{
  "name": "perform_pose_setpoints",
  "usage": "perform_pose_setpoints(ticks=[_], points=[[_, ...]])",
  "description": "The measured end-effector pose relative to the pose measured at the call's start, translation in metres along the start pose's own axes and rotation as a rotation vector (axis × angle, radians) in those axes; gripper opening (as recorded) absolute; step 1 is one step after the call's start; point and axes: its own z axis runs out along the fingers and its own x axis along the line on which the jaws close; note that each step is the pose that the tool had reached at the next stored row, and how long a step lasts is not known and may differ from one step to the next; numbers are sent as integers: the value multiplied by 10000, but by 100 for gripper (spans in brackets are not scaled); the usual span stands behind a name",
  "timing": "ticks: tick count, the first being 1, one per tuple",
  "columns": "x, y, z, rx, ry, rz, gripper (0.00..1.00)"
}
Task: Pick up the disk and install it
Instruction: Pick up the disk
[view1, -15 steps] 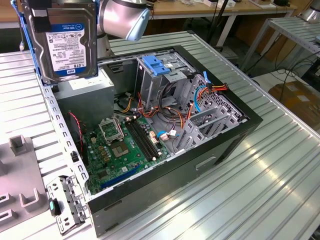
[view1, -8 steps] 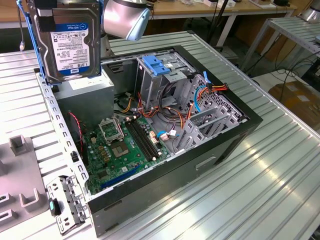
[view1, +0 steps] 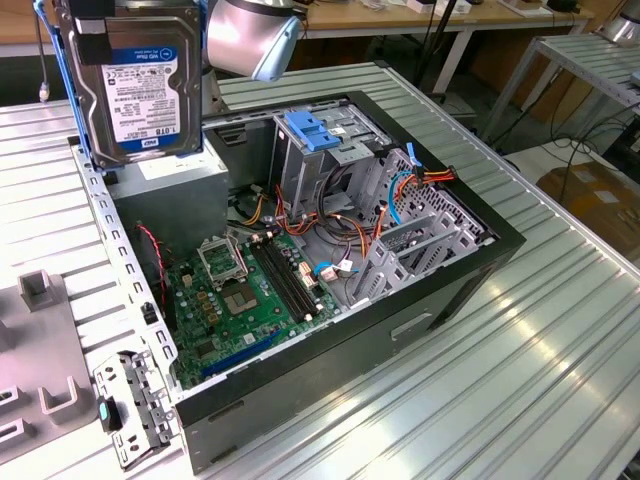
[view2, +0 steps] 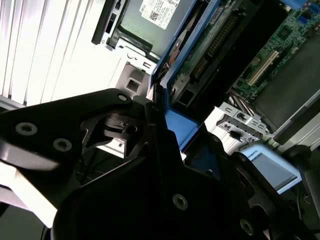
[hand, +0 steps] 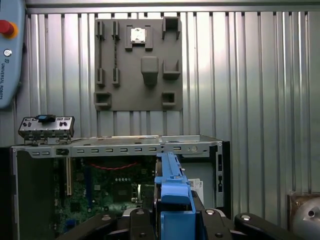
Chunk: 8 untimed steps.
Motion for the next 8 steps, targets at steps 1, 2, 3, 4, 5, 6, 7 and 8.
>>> perform_pose_setpoints(ticks=[1, 2, 3, 4, 5, 6, 7, 8], points=[[8, 0, 0, 0, 0, 0, 37], [21, -2, 0, 0, 0, 0, 37], [34, -11, 0, 0, 0, 0, 37], [38, -20, 0, 0, 0, 0, 37], [43, -32, 0, 0, 0, 0, 37], [52, -60, 1, 1, 0, 0, 37], [57, -81, 3, 1, -1, 0, 37], [61, -112, 4, 0, 1, 0, 37]])
